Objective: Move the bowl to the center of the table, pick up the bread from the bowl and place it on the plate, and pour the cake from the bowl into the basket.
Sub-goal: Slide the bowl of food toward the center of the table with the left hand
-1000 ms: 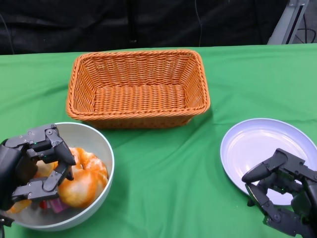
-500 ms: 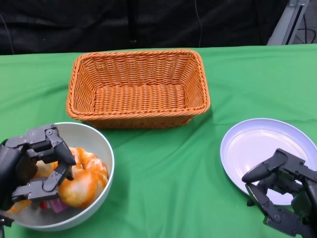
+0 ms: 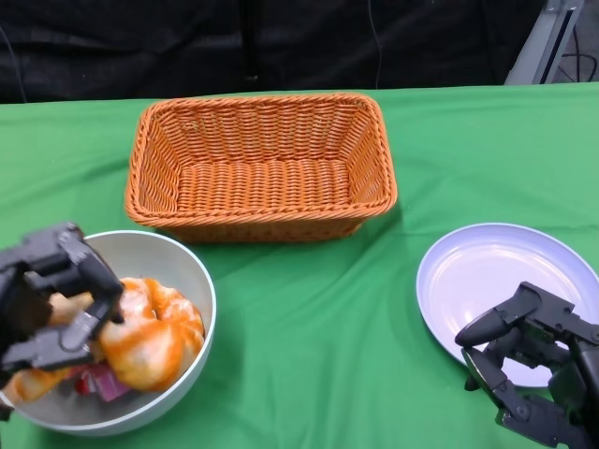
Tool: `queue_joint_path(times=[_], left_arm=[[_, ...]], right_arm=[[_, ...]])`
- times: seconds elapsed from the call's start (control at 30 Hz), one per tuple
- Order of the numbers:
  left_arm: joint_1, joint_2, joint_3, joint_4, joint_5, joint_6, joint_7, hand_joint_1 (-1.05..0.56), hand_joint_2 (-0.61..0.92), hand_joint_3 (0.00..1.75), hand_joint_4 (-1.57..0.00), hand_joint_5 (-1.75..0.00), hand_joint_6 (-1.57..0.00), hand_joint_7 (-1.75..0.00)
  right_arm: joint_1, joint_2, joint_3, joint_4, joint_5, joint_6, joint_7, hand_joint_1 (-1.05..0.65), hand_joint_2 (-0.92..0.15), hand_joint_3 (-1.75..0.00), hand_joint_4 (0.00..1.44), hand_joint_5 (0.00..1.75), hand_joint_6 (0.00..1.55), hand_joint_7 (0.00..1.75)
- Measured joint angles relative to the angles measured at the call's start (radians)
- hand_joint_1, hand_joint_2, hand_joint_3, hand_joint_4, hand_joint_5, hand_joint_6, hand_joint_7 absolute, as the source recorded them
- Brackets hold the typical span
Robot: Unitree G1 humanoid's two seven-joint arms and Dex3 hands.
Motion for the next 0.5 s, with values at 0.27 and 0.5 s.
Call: queue_joint_path(times=[0.27, 0.5], left_arm=[[-0.087, -0.020, 0.090, 0.112, 0.049, -0.151, 0.133, -0.15, 0.70, 0.84, -0.75, -1.36, -0.82, -0.99], [-0.157, -0.001, 0.163, 0.243, 0.259, -0.184, 0.451, -0.27, 0.77, 0.69, -0.71, -1.10, -0.81, -0.66]], right_arm=[[0.003, 0.000, 0.002, 0.000, 0.001, 0.000, -0.001, -0.28, -0.72, -0.63, 0.77, 1.49, 0.72, 1.17], [0.005, 0.000, 0.003, 0.000, -0.004, -0.001, -0.005, -0.28, -0.72, -0.62, 0.77, 1.48, 0.71, 1.18]])
